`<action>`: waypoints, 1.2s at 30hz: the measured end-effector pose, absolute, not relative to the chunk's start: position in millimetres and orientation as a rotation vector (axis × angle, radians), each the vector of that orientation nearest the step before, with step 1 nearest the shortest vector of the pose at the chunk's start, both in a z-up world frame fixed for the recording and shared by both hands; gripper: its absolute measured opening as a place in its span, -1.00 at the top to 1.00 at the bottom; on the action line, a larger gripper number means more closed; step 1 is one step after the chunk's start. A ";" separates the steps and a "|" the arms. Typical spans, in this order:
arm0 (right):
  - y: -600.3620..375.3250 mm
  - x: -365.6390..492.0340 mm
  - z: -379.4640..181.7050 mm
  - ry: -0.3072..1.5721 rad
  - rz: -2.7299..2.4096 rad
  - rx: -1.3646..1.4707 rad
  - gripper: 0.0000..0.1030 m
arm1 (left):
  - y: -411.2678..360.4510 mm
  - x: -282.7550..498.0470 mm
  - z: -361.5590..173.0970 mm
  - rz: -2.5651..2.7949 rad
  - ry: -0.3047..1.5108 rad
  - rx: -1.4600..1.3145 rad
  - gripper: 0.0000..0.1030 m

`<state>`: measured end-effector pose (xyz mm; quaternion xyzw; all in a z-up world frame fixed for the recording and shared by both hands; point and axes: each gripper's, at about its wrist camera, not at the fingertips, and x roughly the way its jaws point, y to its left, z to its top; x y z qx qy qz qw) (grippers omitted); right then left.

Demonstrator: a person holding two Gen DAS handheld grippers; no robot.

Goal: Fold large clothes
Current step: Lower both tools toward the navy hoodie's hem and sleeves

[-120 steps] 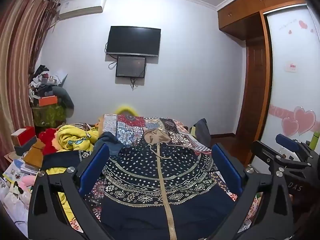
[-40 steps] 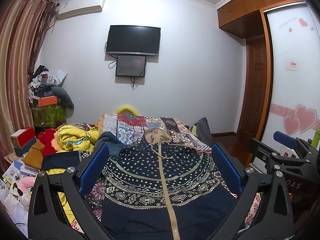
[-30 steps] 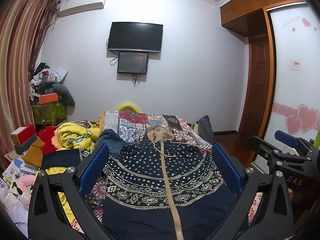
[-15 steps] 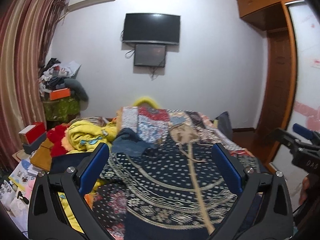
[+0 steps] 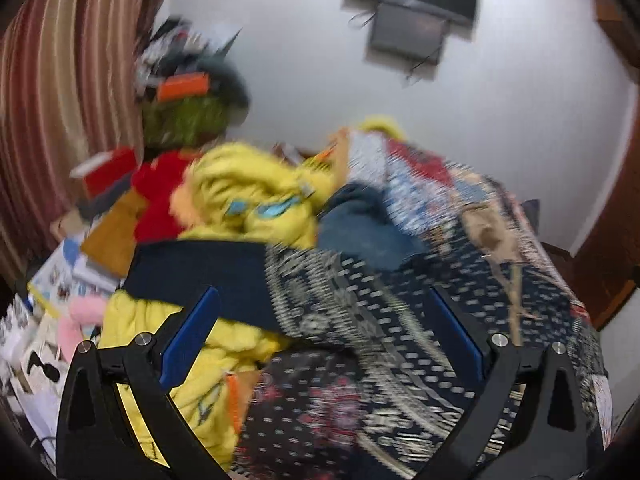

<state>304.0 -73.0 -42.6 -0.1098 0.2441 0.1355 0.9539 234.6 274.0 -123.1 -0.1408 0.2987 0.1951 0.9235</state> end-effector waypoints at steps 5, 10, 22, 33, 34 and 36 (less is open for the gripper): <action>-51.7 347.1 -70.8 0.637 0.305 -0.258 -0.92 | 328.1 258.4 -173.1 0.451 0.747 -0.310 -1.00; -32.1 367.3 -113.0 0.767 0.332 -0.327 -0.92 | 368.3 273.0 -231.0 0.368 0.892 -0.499 -0.76; -23.0 374.9 -162.5 0.865 0.384 -0.358 -0.82 | 410.5 294.1 -267.4 0.281 0.885 -0.747 -0.54; -48.7 378.5 -163.0 0.905 0.374 -0.229 -0.78 | 438.5 296.2 -286.0 0.318 0.902 -0.908 0.05; -51.5 377.9 -161.9 0.904 0.373 -0.219 -0.78 | 437.1 292.6 -286.5 0.315 0.911 -0.919 0.05; -56.5 376.3 -160.2 0.903 0.372 -0.201 -0.78 | 434.8 287.3 -288.2 0.314 0.919 -0.928 0.05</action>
